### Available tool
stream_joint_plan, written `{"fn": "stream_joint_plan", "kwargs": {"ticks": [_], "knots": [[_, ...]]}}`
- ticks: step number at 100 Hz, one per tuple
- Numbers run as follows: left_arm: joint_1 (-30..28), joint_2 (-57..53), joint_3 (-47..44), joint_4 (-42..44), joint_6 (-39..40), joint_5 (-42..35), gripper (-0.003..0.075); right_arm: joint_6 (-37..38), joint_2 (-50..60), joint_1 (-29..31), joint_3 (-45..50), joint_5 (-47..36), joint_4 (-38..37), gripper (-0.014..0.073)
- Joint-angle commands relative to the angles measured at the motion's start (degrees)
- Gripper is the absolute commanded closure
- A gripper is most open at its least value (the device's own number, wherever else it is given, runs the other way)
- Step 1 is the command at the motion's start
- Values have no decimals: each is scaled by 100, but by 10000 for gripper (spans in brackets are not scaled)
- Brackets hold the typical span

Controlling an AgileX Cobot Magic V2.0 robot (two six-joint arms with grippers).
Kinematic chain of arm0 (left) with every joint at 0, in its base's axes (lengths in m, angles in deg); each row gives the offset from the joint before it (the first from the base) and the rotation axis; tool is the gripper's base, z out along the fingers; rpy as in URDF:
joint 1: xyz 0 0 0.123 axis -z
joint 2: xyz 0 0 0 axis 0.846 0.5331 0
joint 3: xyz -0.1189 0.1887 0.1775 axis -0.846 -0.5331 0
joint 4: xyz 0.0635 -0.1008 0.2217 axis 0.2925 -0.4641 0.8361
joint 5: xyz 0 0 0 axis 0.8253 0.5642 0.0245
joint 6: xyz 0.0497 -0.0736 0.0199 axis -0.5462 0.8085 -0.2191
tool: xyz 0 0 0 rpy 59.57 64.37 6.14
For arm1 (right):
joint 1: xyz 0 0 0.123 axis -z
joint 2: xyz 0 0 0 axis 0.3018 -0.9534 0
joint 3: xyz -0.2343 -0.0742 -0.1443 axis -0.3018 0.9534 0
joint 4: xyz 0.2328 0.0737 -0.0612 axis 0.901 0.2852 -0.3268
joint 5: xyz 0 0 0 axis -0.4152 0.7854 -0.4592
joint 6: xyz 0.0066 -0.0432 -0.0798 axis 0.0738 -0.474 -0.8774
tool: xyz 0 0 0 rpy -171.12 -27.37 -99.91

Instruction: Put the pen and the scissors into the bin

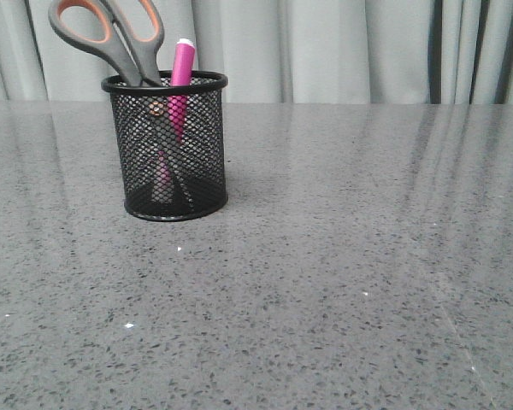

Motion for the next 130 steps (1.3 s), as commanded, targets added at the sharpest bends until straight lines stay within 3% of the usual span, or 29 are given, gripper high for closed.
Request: {"fn": "stream_joint_plan", "kwargs": {"ticks": [1,30,56,130], "knots": [[-18,-581,-217,-115,-33,-418,741,-113,308,237,427,-980,75,659],[-18,-1779,-1011,-352,-33,-418,741,-117,734,292,1691,-1786,341,659],[-18,-1826,-1067,-426,-33,-317,741,-117,734,292,1669,-2355,355,660],[-18,-1826,-1067,-426,-33,-289,741,-117,734,292,1669,-2321,355,662]]}}
